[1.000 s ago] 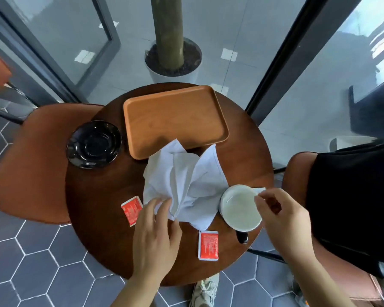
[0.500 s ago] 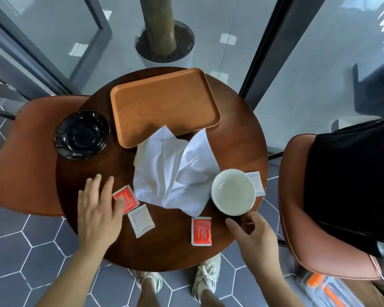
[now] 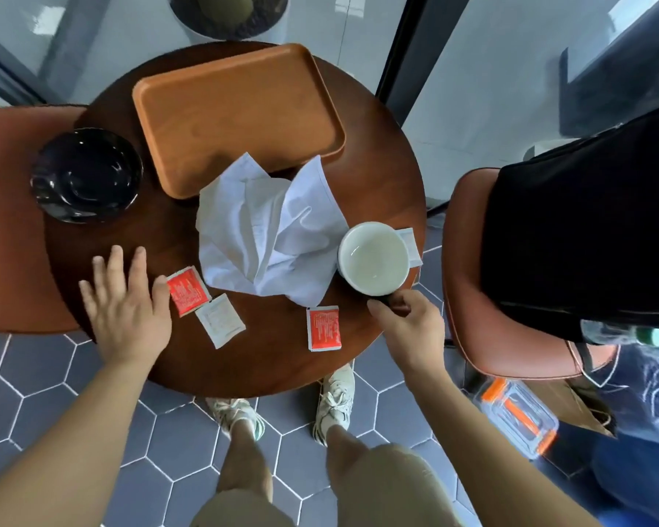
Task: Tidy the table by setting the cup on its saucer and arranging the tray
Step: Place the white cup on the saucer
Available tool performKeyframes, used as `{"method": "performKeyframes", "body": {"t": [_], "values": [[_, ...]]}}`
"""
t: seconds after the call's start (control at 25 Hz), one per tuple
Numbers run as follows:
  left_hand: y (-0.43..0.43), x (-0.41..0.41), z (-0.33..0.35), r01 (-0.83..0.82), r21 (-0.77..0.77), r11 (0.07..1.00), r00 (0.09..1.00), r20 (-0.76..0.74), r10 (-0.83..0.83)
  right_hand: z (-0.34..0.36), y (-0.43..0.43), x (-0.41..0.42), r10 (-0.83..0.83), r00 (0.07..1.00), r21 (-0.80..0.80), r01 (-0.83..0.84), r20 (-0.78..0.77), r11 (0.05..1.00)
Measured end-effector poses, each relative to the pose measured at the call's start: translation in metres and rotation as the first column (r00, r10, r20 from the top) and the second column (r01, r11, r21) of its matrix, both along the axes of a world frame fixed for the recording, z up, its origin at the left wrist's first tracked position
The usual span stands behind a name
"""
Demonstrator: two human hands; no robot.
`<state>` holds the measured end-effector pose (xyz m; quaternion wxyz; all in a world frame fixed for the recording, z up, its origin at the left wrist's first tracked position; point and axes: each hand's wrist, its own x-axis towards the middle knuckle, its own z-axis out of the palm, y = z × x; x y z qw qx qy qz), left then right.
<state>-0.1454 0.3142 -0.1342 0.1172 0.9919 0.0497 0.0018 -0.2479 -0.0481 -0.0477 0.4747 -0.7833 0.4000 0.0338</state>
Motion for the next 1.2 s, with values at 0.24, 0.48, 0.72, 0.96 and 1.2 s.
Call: {"method": "performKeyframes", "body": {"t": [0.24, 0.48, 0.72, 0.96, 1.2], "values": [[-0.008, -0.001, 0.013, -0.022, 0.011, 1.0, 1.0, -0.01, 0.022, 0.02, -0.005, -0.013, 0.023, 0.99, -0.053, -0.016, 0.139, 0.998], [-0.004, 0.0, 0.011, -0.017, 0.01, 1.0, 1.0, 0.013, 0.017, 0.061, 0.023, 0.038, 0.195, 0.94, -0.058, -0.186, 0.281, 0.981], [0.014, 0.016, 0.01, 0.059, 0.15, 0.987, 0.992, 0.1, -0.074, 0.081, 0.085, 0.118, 0.374, 0.862, -0.072, -0.373, 0.342, 0.925], [0.017, 0.022, 0.005, 0.006, 0.156, 0.988, 0.999, 0.049, -0.014, 0.07, 0.166, 0.192, 0.567, 0.761, -0.131, -0.557, 0.316, 0.82], [0.018, 0.025, 0.006, 0.011, 0.143, 0.99, 0.998, 0.055, -0.019, 0.043, 0.226, 0.238, 0.679, 0.708, -0.213, -0.645, 0.194, 0.734]]}}
